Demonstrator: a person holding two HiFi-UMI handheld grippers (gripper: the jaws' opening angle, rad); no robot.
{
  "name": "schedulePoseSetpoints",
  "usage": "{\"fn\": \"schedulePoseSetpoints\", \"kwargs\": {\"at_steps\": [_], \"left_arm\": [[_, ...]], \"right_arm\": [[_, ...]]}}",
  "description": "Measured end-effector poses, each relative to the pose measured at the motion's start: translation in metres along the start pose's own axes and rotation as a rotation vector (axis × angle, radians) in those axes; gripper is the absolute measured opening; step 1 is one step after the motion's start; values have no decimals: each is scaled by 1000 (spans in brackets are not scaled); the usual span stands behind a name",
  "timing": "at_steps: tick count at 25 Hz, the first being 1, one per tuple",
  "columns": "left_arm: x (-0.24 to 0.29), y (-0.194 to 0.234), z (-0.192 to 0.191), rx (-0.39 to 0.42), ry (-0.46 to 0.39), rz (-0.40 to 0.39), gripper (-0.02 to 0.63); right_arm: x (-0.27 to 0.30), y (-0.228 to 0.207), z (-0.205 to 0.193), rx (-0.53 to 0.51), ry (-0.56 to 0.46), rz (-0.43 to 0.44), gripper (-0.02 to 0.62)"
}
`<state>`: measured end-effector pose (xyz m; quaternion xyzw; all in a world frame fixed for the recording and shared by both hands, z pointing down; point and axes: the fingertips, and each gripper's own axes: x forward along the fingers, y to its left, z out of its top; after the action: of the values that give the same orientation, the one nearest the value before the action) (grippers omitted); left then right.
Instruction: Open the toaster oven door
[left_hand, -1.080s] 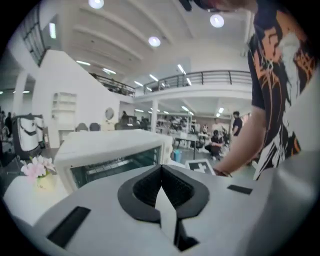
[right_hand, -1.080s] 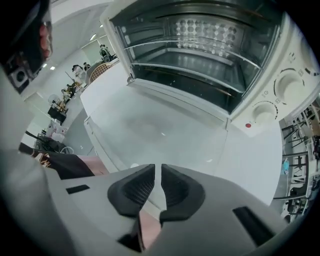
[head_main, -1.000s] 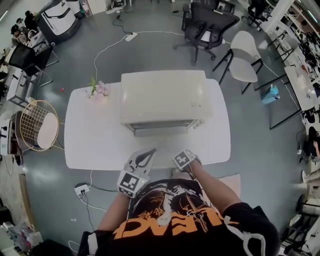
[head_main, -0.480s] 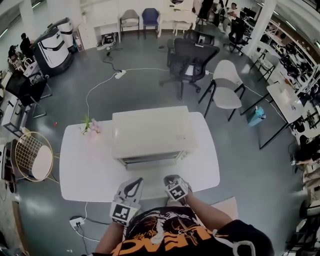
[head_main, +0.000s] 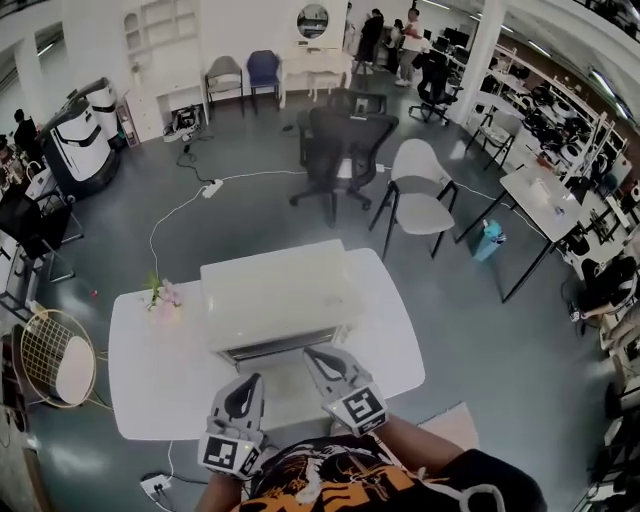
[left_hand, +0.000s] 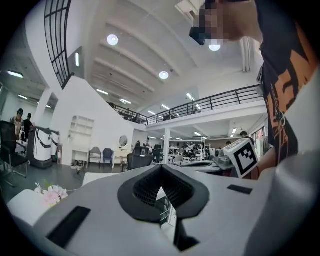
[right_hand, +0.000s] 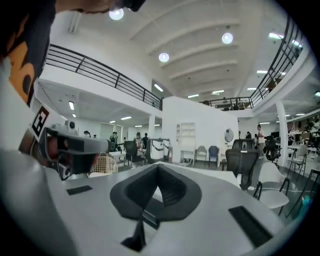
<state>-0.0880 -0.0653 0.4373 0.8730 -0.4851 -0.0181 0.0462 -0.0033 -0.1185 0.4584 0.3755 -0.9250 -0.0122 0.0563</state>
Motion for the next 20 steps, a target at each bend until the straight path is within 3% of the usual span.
{"fn": "schedulePoseSetpoints", "kwargs": {"at_steps": [3, 6, 20], "left_arm": [[2, -3, 23, 1, -40, -9, 21], [2, -7, 36, -34, -77, -19, 21], [3, -9, 45, -22, -101, -8, 21]], "right_arm": [[-12, -4, 52, 15, -156, -14, 12], [-24, -9, 74, 24, -199, -42, 12], [-33, -10, 53, 43, -108, -51, 12]]}}
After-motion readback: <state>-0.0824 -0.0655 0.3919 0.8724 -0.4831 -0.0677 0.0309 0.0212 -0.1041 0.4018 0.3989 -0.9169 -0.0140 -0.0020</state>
